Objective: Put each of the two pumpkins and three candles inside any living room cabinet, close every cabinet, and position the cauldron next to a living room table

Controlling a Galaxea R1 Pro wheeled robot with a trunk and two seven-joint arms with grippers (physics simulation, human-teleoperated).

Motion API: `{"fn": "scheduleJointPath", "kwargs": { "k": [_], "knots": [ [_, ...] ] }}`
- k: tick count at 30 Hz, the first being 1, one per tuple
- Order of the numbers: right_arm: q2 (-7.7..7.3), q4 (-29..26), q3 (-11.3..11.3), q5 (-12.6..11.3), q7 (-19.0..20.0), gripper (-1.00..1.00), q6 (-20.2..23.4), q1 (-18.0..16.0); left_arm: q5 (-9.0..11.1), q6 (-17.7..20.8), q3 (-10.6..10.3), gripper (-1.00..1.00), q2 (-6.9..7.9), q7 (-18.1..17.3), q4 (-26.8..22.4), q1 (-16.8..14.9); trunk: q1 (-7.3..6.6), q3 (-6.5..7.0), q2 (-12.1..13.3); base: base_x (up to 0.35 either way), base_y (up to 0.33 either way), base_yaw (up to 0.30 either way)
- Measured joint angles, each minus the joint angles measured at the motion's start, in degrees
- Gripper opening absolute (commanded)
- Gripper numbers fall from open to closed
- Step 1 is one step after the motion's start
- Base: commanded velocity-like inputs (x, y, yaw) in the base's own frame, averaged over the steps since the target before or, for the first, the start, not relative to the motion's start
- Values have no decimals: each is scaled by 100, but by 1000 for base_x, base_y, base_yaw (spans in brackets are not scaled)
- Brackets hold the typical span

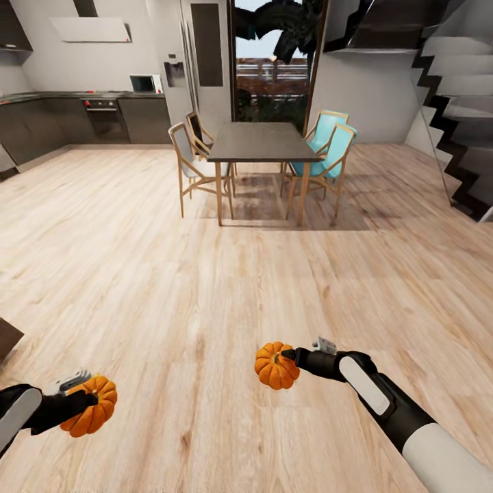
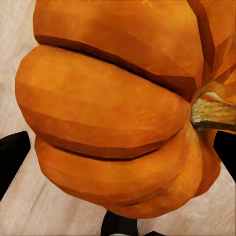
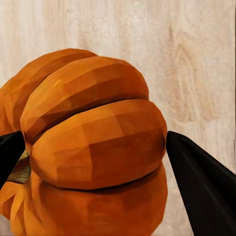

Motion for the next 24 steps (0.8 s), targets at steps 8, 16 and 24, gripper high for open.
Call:
{"fn": "scheduleJointPath", "kwargs": {
  "k": [8, 16, 24],
  "knots": [
    [4, 339, 4, 896, -107, -100, -618, 332, -1407, -1214, 17, -100, -1183, 57, 814, -8, -176, 75, 321, 0, 0, 159],
    [5, 575, 4, 1044, -111, -100, -1122, 584, -1519, -2160, 4, -100, -1636, 48, 1652, -7, -352, 151, 642, 0, 0, 163],
    [11, 738, 37, 1133, -104, -100, -1396, 695, -1551, -2287, -11, -100, -1675, 49, 1728, -1, -527, 229, 963, 0, 0, 168]
  ]
}}
